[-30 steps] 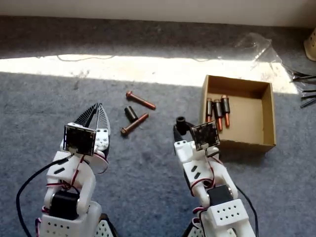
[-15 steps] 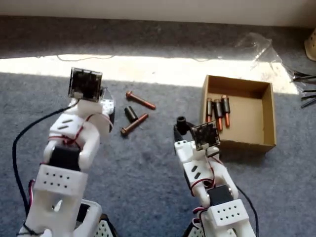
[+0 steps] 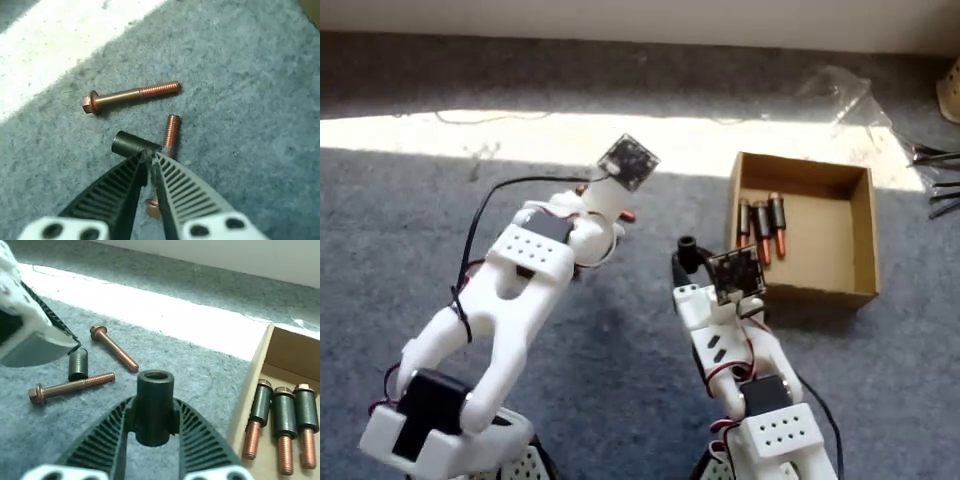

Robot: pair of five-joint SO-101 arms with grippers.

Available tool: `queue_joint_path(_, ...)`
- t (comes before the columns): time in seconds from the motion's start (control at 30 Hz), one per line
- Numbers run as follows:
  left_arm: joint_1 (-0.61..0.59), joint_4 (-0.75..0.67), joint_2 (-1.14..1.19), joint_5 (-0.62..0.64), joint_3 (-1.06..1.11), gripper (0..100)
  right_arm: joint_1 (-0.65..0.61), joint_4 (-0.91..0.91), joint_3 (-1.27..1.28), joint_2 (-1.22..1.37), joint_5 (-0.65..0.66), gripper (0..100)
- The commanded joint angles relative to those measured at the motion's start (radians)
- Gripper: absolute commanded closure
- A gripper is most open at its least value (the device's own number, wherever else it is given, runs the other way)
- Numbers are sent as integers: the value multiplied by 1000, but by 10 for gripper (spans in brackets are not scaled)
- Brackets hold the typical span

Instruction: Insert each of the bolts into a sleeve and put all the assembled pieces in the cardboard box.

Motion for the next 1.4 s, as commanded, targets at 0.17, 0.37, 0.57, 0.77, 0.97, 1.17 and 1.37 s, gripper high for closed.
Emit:
queue_joint_path(0.17,7,293,246,-169,-334,964,8,-30,12,-13,-2,994)
queue_joint_path(0.37,7,466,378,-195,-513,956,8,-28,12,-13,-2,994)
queue_joint_path(0.57,5,600,504,-196,-662,821,8,-28,12,-13,-2,994)
queue_joint_path(0.77,-42,603,575,-196,-719,850,8,-28,12,-13,-2,994)
queue_joint_path(0.97,-93,605,601,-262,-733,849,8,-28,12,-13,-2,994)
queue_joint_path(1.17,-90,654,602,-282,-734,849,8,-28,12,-13,-2,994)
queue_joint_path(1.37,-94,654,605,-285,-723,850,8,-28,12,-13,0,994)
